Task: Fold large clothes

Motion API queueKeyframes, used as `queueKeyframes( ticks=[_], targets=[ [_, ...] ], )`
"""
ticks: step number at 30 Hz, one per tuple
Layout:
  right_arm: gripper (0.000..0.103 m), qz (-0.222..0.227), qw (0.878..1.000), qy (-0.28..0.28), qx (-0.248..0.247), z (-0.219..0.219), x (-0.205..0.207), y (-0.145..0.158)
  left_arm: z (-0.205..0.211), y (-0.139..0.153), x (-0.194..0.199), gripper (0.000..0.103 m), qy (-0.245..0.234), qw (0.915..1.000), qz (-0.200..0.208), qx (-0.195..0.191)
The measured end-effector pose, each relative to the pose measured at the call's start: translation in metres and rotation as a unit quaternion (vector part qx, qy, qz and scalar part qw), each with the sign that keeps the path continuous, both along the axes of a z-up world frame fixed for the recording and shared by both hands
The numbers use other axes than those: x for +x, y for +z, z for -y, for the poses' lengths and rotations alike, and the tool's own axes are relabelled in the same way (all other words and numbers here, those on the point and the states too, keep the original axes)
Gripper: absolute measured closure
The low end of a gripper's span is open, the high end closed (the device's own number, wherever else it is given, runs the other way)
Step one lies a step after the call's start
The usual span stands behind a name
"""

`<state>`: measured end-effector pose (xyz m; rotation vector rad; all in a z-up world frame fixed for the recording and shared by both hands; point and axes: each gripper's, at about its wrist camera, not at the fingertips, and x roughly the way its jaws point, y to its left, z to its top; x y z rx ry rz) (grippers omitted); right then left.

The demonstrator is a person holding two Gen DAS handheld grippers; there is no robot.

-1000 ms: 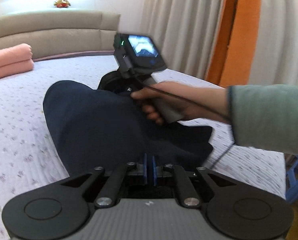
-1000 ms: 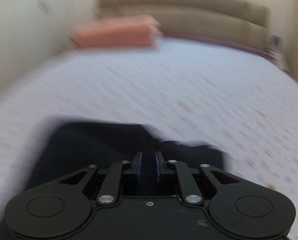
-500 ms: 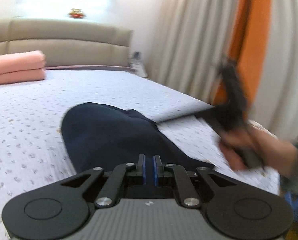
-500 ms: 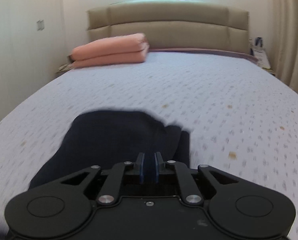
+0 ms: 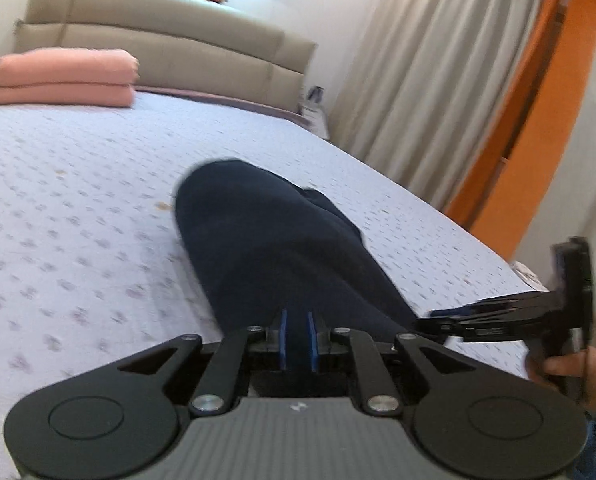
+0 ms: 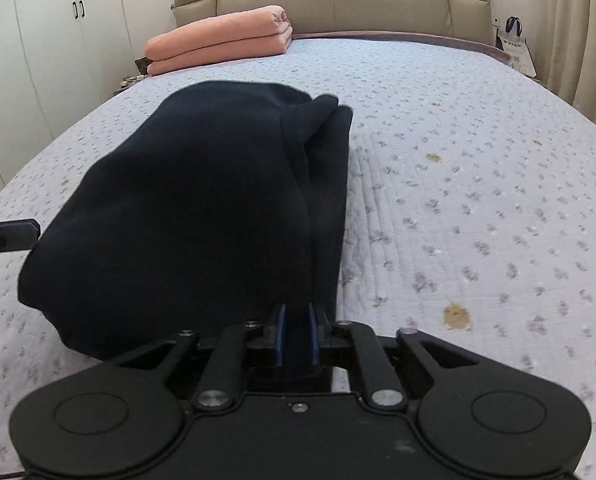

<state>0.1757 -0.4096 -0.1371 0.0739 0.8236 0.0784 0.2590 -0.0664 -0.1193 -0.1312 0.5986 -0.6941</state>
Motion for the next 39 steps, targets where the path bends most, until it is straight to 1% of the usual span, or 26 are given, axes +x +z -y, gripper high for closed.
queueKeyframes(
  ticks=[1, 2, 3, 5, 6, 7, 8, 10, 11, 13, 14, 15, 17, 20, 24, 25, 28, 30, 32, 33, 34, 35, 36, 38, 39],
  targets=[
    [0.029, 0.012, 1.0, -0.009, 0.0, 0.003, -0.001, 0.006, -0.001, 0.004, 0.001, 0.078, 0.008, 1.0, 0.0, -0.001],
    [0.017, 0.029, 0.999, -0.02, 0.006, 0.006, -0.006, 0.014, -0.004, 0.008, 0.005, 0.068, 0.015, 0.9999, -0.003, -0.003],
    [0.018, 0.042, 0.999, -0.026, 0.015, 0.011, 0.003, 0.02, -0.005, 0.011, 0.008, 0.063, 0.019, 0.9998, -0.004, -0.007],
    [0.018, 0.05, 0.998, -0.028, 0.034, 0.015, 0.013, 0.027, -0.005, 0.016, 0.014, 0.048, 0.028, 0.9995, 0.001, -0.011],
    [0.018, 0.049, 0.997, -0.029, 0.043, 0.017, 0.02, 0.027, -0.004, 0.018, 0.018, 0.044, 0.029, 0.9995, 0.0, -0.012],
    [0.017, 0.048, 0.997, -0.031, 0.056, 0.018, 0.029, 0.028, -0.001, 0.02, 0.024, 0.034, 0.033, 0.9994, -0.003, -0.013],
    [0.016, 0.047, 0.996, -0.032, 0.07, 0.02, 0.037, 0.027, 0.001, 0.022, 0.028, 0.018, 0.04, 0.999, -0.008, -0.015],
    [0.015, 0.053, 0.993, -0.03, 0.098, 0.022, 0.052, 0.025, 0.005, 0.023, 0.043, 0.007, 0.064, 0.9973, -0.027, -0.022],
    [0.015, 0.055, 0.992, -0.031, 0.11, 0.023, 0.06, 0.023, 0.006, 0.023, 0.052, 0.007, 0.066, 0.9965, -0.041, -0.033],
    [0.014, 0.054, 0.989, -0.034, 0.136, 0.027, 0.073, 0.02, 0.009, 0.021, 0.069, 0.007, 0.051, 0.9946, -0.067, -0.06],
    [0.013, 0.05, 0.987, -0.034, 0.15, 0.028, 0.078, 0.018, 0.012, 0.019, 0.077, 0.007, 0.043, 0.9939, -0.078, -0.065],
    [0.013, 0.042, 0.986, -0.035, 0.157, 0.03, 0.084, 0.015, 0.015, 0.015, 0.084, 0.007, 0.038, 0.9932, -0.089, -0.065],
    [0.008, 0.028, 0.985, -0.039, 0.165, 0.034, 0.094, 0.006, 0.022, 0.005, 0.094, 0.007, 0.032, 0.9917, -0.108, -0.062],
    [0.003, 0.02, 0.984, -0.03, 0.172, 0.037, 0.095, -0.006, 0.027, -0.013, 0.105, 0.007, 0.034, 0.9883, -0.134, -0.064],
    [0.001, 0.001, 0.98, -0.027, 0.198, 0.047, 0.101, -0.023, 0.029, -0.038, 0.113, 0.006, 0.034, 0.9841, -0.161, -0.067],
    [0.001, -0.008, 0.976, -0.025, 0.215, 0.05, 0.103, -0.028, 0.028, -0.044, 0.115, 0.006, 0.029, 0.9812, -0.174, -0.078],
    [0.001, -0.04, 0.961, -0.01, 0.273, 0.057, 0.11, -0.042, 0.023, -0.063, 0.122, 0.004, 0.019, 0.9688, -0.212, -0.127],
    [0.0, -0.05, 0.953, 0.014, 0.298, 0.057, 0.114, -0.047, 0.019, -0.073, 0.125, 0.004, 0.017, 0.9613, -0.222, -0.162],
    [0.0, -0.055, 0.945, 0.027, 0.321, 0.06, 0.117, -0.052, 0.02, -0.083, 0.128, 0.003, 0.016, 0.9535, -0.237, -0.186],
    [0.0, -0.052, 0.943, 0.031, 0.326, 0.06, 0.117, -0.052, 0.02, -0.086, 0.128, 0.003, 0.013, 0.9513, -0.237, -0.196],
    [0.003, -0.046, 0.943, 0.035, 0.326, 0.06, 0.116, -0.052, 0.022, -0.086, 0.128, 0.004, 0.012, 0.9519, -0.234, -0.198],
    [0.011, -0.039, 0.943, 0.04, 0.327, 0.059, 0.114, -0.052, 0.023, -0.086, 0.128, 0.007, 0.011, 0.9535, -0.229, -0.196],
    [0.016, -0.034, 0.942, 0.046, 0.33, 0.058, 0.112, -0.053, 0.024, -0.085, 0.127, 0.011, 0.011, 0.9555, -0.222, -0.194],
    [0.025, -0.026, 0.941, 0.047, 0.335, 0.056, 0.108, -0.053, 0.023, -0.082, 0.125, 0.025, 0.005, 0.9616, -0.197, -0.191],
    [0.028, -0.021, 0.94, 0.049, 0.337, 0.056, 0.106, -0.052, 0.022, -0.081, 0.123, 0.028, 0.001, 0.9635, -0.189, -0.189]
  ],
)
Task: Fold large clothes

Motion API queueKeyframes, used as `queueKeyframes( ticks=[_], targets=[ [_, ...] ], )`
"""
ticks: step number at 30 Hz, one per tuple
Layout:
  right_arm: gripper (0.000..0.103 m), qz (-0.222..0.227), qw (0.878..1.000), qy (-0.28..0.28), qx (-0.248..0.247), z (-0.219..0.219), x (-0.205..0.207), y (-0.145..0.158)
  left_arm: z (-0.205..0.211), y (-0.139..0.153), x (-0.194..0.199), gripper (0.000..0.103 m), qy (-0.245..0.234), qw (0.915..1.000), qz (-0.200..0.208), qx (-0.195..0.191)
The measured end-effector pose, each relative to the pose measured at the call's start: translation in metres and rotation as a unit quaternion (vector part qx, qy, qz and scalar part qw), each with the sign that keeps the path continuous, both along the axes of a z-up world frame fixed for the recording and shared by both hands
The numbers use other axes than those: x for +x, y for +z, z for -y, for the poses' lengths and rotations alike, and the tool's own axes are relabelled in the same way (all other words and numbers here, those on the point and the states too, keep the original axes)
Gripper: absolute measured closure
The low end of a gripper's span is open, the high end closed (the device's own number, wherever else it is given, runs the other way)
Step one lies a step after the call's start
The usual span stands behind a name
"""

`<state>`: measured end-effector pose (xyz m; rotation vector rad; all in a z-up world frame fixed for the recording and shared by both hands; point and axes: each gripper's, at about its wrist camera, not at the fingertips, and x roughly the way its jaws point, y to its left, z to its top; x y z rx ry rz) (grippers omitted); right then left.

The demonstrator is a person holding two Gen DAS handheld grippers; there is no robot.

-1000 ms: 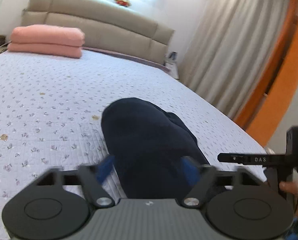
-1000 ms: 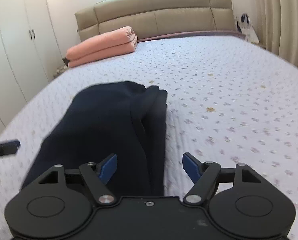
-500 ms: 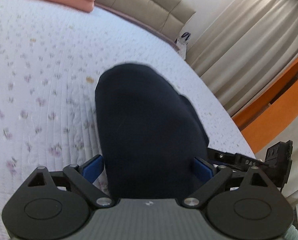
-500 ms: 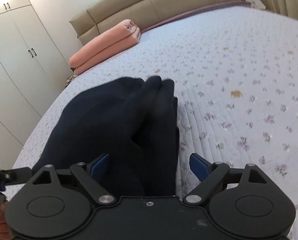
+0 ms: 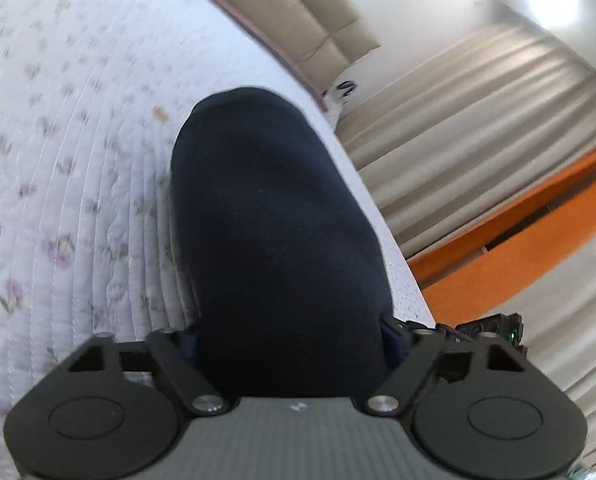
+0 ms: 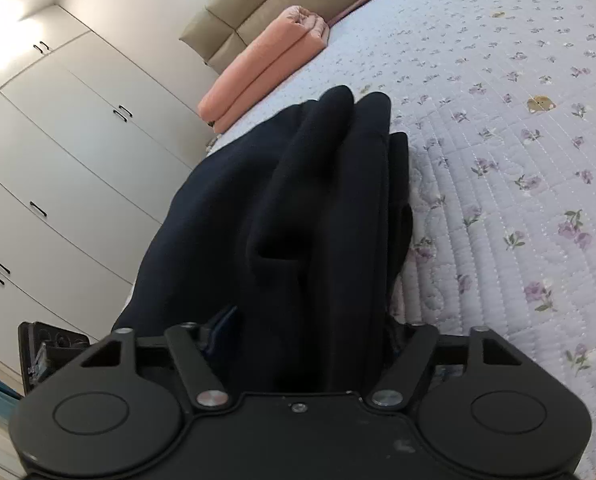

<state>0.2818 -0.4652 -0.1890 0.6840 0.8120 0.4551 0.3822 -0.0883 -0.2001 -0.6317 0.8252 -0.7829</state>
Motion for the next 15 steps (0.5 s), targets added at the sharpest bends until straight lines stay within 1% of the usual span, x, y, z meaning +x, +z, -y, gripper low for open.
queueKeyframes(
  ticks=[1, 2, 5, 7, 9, 12, 15],
  targets=[
    [0.032, 0.006, 1.0, 0.0, 0.002, 0.0, -0.002, 0.003, -0.001, 0.002, -0.001, 0.032, -0.002, 1.0, 0.004, -0.002],
    [0.035, 0.011, 1.0, 0.0, 0.001, -0.001, -0.003, 0.006, -0.002, 0.005, 0.0, 0.035, -0.004, 0.9999, 0.008, -0.006],
    [0.042, 0.031, 0.999, 0.003, -0.003, -0.006, -0.01, 0.022, -0.009, 0.015, -0.002, 0.038, -0.011, 0.9994, 0.02, -0.025],
    [0.043, 0.046, 0.999, 0.011, 0.005, -0.015, -0.015, 0.038, -0.019, 0.03, -0.01, 0.038, -0.014, 0.9985, 0.042, -0.032],
    [0.043, 0.061, 0.998, 0.024, -0.001, -0.03, -0.024, 0.059, -0.035, 0.048, -0.023, 0.038, -0.013, 0.9972, 0.065, -0.036],
    [0.043, 0.083, 0.995, 0.046, -0.003, -0.062, -0.043, 0.094, -0.072, 0.077, -0.052, 0.038, 0.001, 0.9948, 0.091, -0.044],
    [0.043, 0.1, 0.993, 0.063, 0.0, -0.101, -0.064, 0.123, -0.113, 0.1, -0.09, 0.038, 0.02, 0.9926, 0.112, -0.043]
  ],
)
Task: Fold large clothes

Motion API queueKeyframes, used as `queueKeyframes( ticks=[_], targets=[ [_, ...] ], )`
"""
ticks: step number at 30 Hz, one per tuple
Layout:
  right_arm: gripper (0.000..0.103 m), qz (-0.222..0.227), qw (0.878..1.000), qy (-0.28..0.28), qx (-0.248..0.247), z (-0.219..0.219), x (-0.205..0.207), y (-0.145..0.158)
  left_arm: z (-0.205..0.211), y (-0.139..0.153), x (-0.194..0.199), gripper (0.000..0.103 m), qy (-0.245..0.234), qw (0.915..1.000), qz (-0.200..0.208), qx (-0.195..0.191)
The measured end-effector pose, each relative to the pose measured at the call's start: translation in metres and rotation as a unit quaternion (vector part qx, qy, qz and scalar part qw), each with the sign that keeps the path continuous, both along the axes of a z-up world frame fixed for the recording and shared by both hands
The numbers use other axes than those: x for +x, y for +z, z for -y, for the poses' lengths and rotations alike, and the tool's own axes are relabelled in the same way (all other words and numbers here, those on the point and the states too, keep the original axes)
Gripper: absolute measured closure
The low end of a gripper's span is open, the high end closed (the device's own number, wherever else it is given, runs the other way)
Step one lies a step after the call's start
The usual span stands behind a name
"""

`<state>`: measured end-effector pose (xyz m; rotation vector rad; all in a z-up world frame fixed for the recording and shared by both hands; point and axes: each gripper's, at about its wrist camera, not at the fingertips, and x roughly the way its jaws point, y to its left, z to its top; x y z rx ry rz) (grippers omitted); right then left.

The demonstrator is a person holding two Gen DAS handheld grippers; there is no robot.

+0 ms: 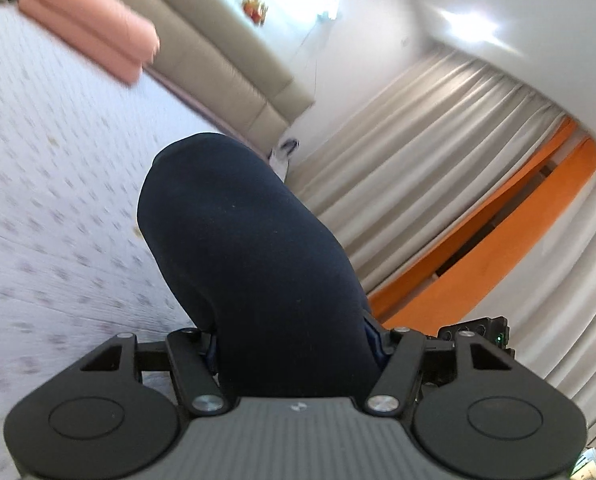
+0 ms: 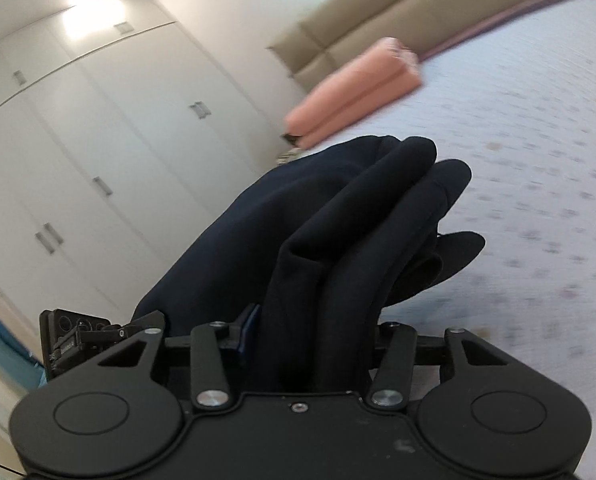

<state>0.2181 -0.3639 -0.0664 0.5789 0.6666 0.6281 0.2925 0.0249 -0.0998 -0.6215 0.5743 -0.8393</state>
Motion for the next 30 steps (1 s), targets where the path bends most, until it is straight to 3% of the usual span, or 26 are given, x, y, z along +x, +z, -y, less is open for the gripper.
queueKeyframes(
  ticks=[4, 8, 12, 15, 17, 19, 22, 25, 28, 30],
  targets=[
    [0.043, 0.01, 0.999, 0.026, -0.016, -0.062, -0.021, 0.021, -0.05, 0.015, -0.043, 0.038, 0.025, 0.9996, 0.003, 0.01],
    [0.043, -0.006, 0.999, 0.044, -0.025, -0.115, -0.038, 0.011, -0.096, -0.002, -0.069, 0.037, 0.04, 0.999, -0.016, 0.014],
    [0.043, -0.044, 0.996, 0.054, -0.047, -0.153, -0.05, -0.031, -0.134, -0.053, -0.075, 0.035, 0.042, 0.9964, -0.071, 0.017],
    [0.043, -0.098, 0.992, 0.051, -0.059, -0.17, -0.049, -0.081, -0.148, -0.112, -0.076, 0.029, 0.064, 0.9892, -0.131, 0.018],
    [0.032, -0.107, 0.993, 0.041, -0.03, -0.164, -0.056, -0.095, -0.158, -0.124, -0.088, 0.029, 0.071, 0.9899, -0.121, -0.018],
    [0.025, -0.132, 0.991, 0.034, -0.011, -0.153, -0.059, -0.096, -0.164, -0.118, -0.096, 0.028, 0.085, 0.9889, -0.122, -0.007],
    [0.021, -0.134, 0.989, 0.047, -0.044, -0.143, -0.055, -0.076, -0.174, -0.099, -0.107, 0.029, 0.129, 0.9866, -0.097, 0.025],
    [0.019, -0.051, 0.992, 0.029, -0.113, -0.144, -0.063, -0.03, -0.178, -0.059, -0.118, 0.032, 0.202, 0.9751, -0.046, 0.08],
    [0.017, 0.014, 0.994, 0.023, -0.109, -0.161, -0.062, 0.0, -0.166, -0.032, -0.121, 0.032, 0.202, 0.9743, 0.002, 0.1],
    [0.018, 0.01, 0.994, 0.032, -0.106, -0.19, -0.044, 0.001, -0.144, -0.031, -0.121, 0.039, 0.178, 0.9787, 0.018, 0.1]
  ],
)
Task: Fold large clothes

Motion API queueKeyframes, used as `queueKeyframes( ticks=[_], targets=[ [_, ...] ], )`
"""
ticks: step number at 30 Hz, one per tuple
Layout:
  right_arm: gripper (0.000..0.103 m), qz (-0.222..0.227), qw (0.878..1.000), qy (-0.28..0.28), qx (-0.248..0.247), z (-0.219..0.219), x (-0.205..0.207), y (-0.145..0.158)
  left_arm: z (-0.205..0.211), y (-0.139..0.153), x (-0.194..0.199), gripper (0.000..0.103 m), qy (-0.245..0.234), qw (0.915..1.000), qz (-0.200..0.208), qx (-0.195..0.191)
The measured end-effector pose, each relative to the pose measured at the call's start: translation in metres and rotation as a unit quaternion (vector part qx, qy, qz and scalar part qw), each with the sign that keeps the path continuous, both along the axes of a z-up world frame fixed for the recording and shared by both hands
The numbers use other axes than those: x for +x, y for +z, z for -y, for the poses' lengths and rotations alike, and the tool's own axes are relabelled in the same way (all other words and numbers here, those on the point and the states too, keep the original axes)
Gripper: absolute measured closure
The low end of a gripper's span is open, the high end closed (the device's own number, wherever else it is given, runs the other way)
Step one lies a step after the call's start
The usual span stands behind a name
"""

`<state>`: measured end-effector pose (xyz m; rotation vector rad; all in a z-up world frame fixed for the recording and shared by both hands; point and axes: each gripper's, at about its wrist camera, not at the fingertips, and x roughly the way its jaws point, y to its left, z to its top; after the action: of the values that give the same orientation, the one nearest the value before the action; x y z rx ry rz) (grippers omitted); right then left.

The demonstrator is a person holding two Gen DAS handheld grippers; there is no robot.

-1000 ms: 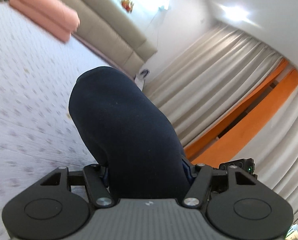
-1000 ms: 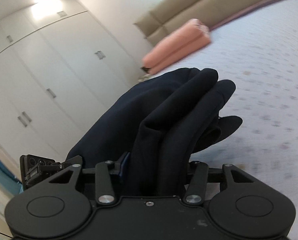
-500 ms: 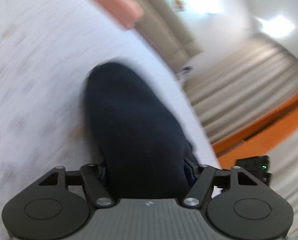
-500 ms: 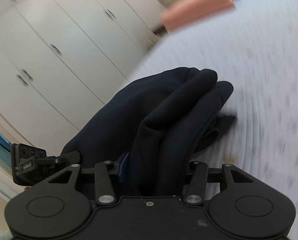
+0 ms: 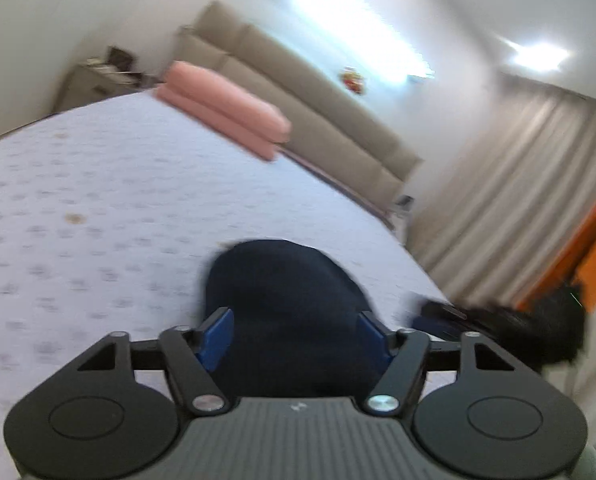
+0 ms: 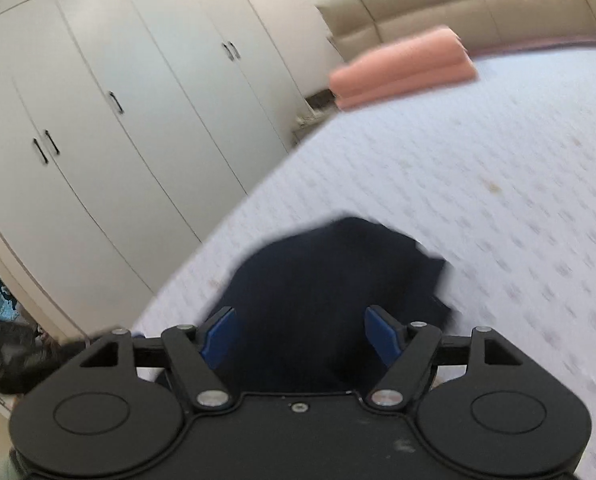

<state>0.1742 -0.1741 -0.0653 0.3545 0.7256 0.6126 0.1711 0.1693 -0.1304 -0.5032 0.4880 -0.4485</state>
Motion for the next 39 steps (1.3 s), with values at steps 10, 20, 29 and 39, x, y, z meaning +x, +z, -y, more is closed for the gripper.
queueKeyframes(
  ticks=[10, 20, 29, 39],
  targets=[
    [0.094, 0.029, 0.972, -0.112, -0.205, -0.027, 0.048, -0.059, 0.02, -0.04, -0.05, 0.078, -0.069, 0.9971, -0.019, 0.027],
    [0.074, 0.035, 0.977, -0.023, -0.21, -0.05, -0.069, -0.032, 0.009, -0.016, -0.092, 0.084, -0.024, 0.996, -0.045, 0.074],
    [0.065, -0.121, 0.964, -0.068, -0.226, -0.033, -0.127, -0.043, 0.035, 0.035, -0.144, 0.082, 0.013, 0.9769, -0.053, 0.207],
    [0.025, -0.033, 0.972, -0.116, -0.2, -0.036, -0.205, 0.063, 0.044, 0.13, -0.216, 0.056, 0.125, 0.9609, -0.016, 0.246]
  ],
)
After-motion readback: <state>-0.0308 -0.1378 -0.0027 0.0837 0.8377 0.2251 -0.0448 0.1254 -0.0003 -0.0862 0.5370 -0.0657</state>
